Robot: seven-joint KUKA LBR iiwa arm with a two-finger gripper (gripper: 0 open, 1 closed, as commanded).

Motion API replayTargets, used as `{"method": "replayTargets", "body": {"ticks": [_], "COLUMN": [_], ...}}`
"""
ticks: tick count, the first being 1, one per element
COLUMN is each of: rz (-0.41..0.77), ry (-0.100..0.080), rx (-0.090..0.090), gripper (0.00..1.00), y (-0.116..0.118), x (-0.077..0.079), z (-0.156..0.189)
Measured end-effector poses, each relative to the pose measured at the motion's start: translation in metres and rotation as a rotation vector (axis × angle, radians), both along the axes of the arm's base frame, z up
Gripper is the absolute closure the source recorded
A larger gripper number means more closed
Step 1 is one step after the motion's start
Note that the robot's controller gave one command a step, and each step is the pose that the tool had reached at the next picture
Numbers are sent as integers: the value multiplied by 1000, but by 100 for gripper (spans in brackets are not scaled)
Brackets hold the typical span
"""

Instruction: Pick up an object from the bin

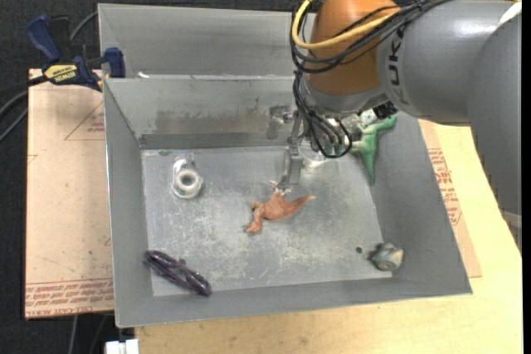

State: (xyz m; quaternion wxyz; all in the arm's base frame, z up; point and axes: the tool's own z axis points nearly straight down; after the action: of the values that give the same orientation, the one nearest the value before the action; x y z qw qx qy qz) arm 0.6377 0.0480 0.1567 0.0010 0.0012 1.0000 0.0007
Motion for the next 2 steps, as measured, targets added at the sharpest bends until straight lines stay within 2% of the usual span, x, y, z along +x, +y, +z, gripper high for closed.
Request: {"method": "replayTargets", "body": {"ticks": [1, 2], "rz": [89, 100], "ry": [5, -1], "rx": [0, 1], "gripper": [0, 100], "y": [-25, -16], "x": [-38, -41], "z": [-90, -87]}}
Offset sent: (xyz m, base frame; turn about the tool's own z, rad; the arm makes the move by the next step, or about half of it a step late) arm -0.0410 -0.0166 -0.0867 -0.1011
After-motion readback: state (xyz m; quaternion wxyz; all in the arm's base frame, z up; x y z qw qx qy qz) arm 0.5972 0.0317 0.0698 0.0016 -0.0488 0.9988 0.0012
